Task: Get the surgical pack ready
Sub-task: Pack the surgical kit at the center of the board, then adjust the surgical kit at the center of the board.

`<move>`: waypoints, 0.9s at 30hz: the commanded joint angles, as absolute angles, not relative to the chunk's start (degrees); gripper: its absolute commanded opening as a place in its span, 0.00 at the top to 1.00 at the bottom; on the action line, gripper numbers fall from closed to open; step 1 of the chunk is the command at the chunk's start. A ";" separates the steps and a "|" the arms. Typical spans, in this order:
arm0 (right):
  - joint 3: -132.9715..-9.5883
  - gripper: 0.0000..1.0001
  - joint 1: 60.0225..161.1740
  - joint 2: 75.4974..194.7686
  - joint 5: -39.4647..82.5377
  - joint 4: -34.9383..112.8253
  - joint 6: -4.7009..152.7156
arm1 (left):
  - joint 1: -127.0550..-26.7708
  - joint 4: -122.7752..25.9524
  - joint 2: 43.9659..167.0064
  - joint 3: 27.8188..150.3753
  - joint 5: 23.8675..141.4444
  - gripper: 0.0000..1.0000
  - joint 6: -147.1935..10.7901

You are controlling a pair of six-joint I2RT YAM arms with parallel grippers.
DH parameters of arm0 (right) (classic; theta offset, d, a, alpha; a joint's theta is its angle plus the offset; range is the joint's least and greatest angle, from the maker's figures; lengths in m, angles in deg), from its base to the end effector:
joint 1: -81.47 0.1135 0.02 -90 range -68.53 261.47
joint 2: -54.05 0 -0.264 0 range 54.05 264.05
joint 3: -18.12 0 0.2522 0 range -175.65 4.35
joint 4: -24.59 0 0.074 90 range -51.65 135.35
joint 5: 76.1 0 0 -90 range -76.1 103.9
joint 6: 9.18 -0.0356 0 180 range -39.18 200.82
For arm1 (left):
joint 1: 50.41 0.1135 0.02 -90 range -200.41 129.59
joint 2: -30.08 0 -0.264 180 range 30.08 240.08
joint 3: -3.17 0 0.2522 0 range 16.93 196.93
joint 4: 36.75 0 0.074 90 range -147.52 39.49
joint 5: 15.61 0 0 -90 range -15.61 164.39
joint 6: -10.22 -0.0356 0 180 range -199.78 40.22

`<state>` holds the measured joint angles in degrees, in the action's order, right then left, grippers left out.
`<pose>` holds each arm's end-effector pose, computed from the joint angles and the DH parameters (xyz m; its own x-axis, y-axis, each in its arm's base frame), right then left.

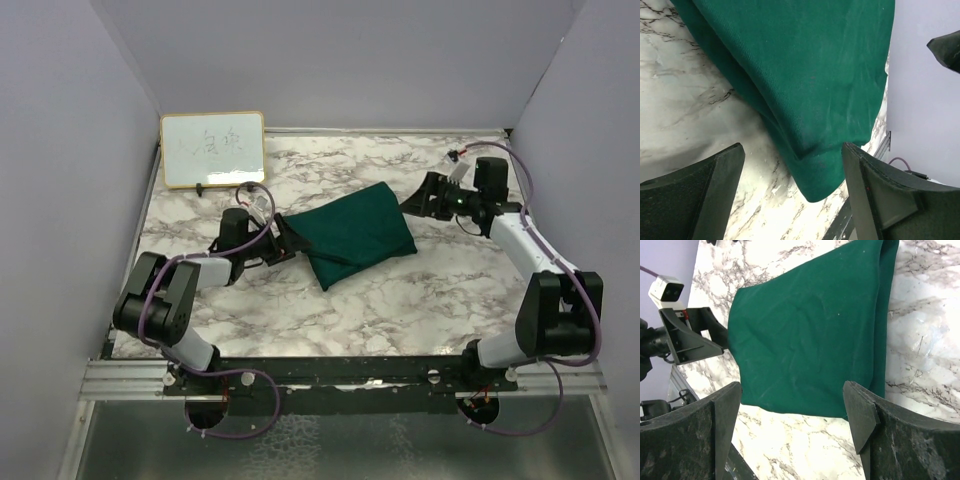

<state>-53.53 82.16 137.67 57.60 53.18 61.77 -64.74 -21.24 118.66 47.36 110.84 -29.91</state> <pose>0.3128 0.0284 0.2587 -0.7887 0.2265 -0.5715 -0.2921 0.6799 0.6726 0.2695 -0.0907 0.1514 -0.8392 -0.4204 -0.3450 0.0954 0.5107 -0.8544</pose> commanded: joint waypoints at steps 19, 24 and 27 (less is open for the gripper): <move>-50.49 0.18 82.26 132.01 59.07 53.63 61.50 | -73.05 -5.27 139.23 63.76 112.69 0.44 -23.38; -50.88 0.18 82.26 130.83 58.66 54.79 61.79 | -74.00 -5.24 145.84 72.17 116.93 0.47 -22.22; -51.23 0.18 82.26 129.34 58.04 55.13 61.39 | -76.26 -5.25 148.13 76.01 116.85 0.47 -21.84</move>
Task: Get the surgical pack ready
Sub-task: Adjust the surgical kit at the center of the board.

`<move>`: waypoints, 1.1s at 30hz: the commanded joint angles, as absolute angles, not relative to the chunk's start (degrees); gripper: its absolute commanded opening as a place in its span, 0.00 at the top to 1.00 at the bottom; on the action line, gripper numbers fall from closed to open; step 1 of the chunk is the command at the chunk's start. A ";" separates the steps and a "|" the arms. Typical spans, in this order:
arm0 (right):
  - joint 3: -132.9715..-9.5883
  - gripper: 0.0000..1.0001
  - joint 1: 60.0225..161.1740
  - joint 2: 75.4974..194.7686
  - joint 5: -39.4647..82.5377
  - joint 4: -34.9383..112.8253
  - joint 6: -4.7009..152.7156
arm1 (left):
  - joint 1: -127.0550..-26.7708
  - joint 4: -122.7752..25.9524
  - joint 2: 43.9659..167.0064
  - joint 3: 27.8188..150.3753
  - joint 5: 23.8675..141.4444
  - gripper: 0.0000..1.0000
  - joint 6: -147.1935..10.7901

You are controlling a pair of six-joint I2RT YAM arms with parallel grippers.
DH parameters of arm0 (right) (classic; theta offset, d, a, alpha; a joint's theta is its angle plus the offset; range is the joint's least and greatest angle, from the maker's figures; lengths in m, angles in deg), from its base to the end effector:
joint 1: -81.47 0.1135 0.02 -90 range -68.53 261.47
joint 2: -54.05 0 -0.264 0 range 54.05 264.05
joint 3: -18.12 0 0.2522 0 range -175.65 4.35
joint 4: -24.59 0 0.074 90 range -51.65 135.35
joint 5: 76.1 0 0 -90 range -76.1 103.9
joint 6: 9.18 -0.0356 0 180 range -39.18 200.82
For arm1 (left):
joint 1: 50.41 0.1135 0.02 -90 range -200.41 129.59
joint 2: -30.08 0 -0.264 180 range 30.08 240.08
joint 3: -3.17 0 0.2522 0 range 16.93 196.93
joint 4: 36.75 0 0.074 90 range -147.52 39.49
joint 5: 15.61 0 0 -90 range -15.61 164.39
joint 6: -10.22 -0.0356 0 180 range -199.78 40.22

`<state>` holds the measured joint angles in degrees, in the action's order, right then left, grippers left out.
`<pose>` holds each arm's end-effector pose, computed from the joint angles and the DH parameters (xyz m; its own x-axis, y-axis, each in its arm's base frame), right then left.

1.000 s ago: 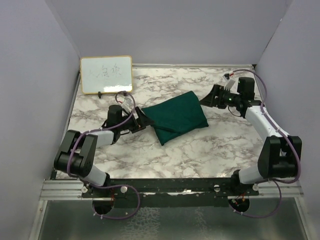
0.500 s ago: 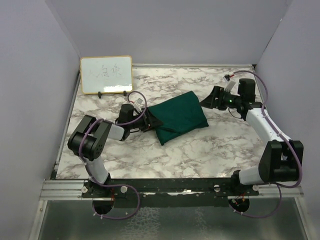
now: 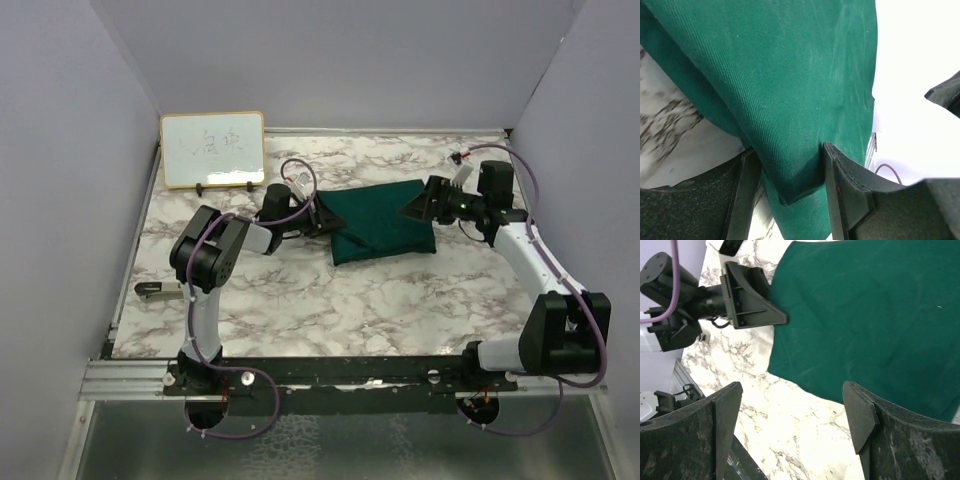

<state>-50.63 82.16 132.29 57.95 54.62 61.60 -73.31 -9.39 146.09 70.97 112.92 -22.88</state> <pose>0.2914 0.0283 0.2670 -0.7802 0.2272 -0.5828 -0.3051 0.6750 0.6717 0.3589 -0.1757 0.1265 -0.8833 -0.3383 -0.3246 0.1844 0.3859 -0.9039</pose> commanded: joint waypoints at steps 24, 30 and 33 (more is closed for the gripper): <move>-54.01 0.18 82.26 121.39 56.74 58.81 59.73 | -85.30 -5.25 164.99 100.67 110.53 0.44 -17.89; -55.02 0.18 82.27 120.74 56.94 60.48 60.60 | -85.42 -5.37 162.96 98.52 110.71 0.31 -19.60; -55.85 0.17 82.26 120.09 57.63 61.25 61.89 | -84.63 -5.62 159.01 93.54 110.75 0.26 -21.48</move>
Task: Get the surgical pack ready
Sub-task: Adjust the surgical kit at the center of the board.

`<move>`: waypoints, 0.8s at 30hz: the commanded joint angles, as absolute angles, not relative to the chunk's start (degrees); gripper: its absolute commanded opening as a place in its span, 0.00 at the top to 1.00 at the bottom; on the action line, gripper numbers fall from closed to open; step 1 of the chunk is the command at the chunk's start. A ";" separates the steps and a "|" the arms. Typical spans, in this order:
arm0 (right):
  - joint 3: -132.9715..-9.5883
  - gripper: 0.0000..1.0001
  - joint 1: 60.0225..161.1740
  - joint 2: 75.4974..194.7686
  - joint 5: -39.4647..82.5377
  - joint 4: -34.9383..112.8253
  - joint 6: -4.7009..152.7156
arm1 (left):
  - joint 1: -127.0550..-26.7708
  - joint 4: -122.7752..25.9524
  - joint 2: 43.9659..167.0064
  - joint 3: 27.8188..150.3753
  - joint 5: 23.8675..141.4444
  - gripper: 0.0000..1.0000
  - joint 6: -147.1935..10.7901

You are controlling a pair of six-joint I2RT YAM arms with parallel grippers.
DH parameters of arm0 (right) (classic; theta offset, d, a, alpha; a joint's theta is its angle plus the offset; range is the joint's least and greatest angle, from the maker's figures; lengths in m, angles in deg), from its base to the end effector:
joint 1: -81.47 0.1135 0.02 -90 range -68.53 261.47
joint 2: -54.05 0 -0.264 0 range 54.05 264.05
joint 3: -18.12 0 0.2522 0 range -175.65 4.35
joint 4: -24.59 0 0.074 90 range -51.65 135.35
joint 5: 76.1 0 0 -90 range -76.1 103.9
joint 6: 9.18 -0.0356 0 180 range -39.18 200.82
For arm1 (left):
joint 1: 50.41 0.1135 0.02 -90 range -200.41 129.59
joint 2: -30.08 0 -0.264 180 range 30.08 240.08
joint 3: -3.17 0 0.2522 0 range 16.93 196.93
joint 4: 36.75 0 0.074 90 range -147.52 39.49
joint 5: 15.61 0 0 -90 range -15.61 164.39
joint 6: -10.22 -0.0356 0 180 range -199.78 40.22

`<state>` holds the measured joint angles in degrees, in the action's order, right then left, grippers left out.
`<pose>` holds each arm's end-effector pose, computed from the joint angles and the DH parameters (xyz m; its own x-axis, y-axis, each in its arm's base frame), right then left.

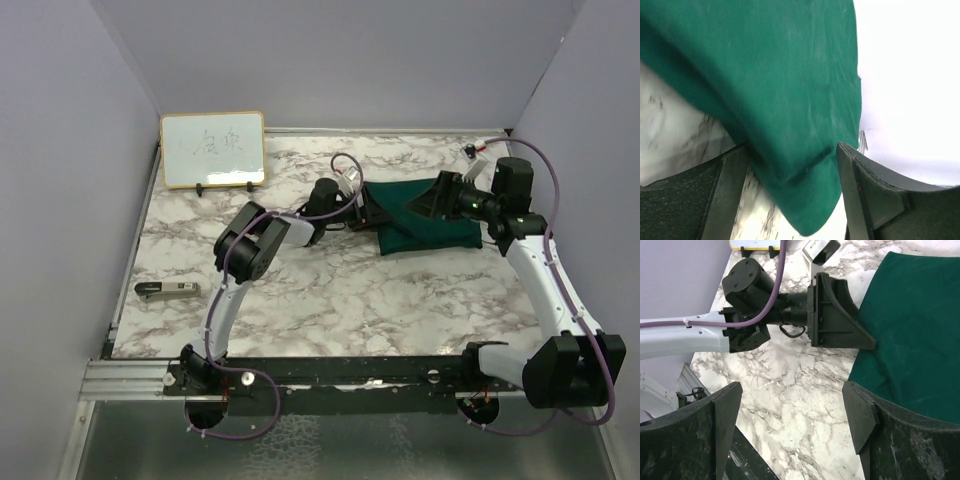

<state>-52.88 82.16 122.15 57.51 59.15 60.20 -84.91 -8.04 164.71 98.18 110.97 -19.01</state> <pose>0.2580 0.0277 0.3188 -0.7010 0.2466 -0.6692 -0.3728 0.6732 0.6386 0.4004 -0.3010 0.1211 -0.8939 -0.2359 -0.3811 0.3215 0.2549 -0.9120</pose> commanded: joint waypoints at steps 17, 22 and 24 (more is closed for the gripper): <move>-64.43 0.15 82.70 117.45 56.76 69.72 68.18 | -72.44 -29.42 121.28 72.72 109.79 0.01 -42.72; -70.74 0.14 83.64 114.28 49.23 74.89 71.92 | -70.63 -53.65 106.74 81.61 94.57 0.01 -60.75; -73.40 0.14 86.04 112.91 44.40 76.11 73.98 | -70.36 -57.01 101.76 84.62 88.79 0.01 -64.62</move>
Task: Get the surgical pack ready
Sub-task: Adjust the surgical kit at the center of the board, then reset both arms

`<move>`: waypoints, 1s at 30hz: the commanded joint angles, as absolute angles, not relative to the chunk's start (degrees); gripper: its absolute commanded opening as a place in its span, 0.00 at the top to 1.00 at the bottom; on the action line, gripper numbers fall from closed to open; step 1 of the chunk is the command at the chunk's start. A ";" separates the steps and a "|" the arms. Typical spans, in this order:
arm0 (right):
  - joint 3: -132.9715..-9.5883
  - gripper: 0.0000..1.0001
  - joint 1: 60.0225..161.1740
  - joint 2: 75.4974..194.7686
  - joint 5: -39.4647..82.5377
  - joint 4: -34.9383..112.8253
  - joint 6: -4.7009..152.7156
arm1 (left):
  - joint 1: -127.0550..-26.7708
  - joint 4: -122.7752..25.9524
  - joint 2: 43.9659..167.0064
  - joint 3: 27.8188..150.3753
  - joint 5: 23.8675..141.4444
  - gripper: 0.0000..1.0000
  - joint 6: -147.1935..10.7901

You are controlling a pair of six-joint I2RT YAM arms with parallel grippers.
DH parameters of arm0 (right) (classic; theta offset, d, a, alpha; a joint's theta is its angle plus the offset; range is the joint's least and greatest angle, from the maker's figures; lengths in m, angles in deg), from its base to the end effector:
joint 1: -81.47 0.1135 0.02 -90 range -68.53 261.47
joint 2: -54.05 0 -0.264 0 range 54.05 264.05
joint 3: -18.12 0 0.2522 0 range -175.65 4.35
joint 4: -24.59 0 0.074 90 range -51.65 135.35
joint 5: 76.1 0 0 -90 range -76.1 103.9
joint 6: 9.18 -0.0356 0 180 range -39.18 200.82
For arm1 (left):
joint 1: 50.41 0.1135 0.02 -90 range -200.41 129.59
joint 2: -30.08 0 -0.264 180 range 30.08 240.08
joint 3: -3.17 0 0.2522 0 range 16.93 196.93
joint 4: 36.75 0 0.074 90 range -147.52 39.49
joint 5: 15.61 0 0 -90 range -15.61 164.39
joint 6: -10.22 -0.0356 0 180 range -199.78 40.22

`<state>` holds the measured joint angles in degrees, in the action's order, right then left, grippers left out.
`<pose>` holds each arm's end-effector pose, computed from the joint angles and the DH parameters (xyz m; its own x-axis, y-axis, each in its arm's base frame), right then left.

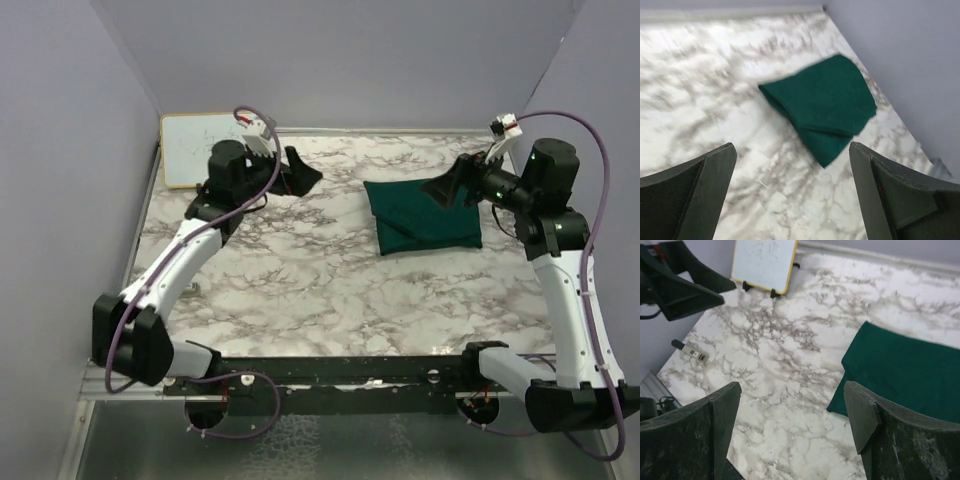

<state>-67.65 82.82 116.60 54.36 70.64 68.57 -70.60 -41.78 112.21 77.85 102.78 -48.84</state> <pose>0.2226 0.0284 0.4080 -0.5097 0.1495 -0.8473 -0.5195 0.7315 0.4416 0.3102 -0.1321 0.3196 -0.5541 -0.2782 -0.7846 0.5299 0.6091 -0.5901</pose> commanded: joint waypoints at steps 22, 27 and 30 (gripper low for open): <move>-72.21 0.03 95.53 89.55 21.15 68.50 80.79 | -70.10 -48.97 71.40 79.49 71.56 0.01 -74.91; -72.27 0.01 95.53 90.24 20.68 68.42 79.36 | -70.16 -50.20 71.09 79.59 71.54 0.01 -74.42; -72.27 0.01 95.53 90.50 20.44 68.13 79.52 | -70.16 -49.66 70.86 78.73 71.69 0.01 -73.76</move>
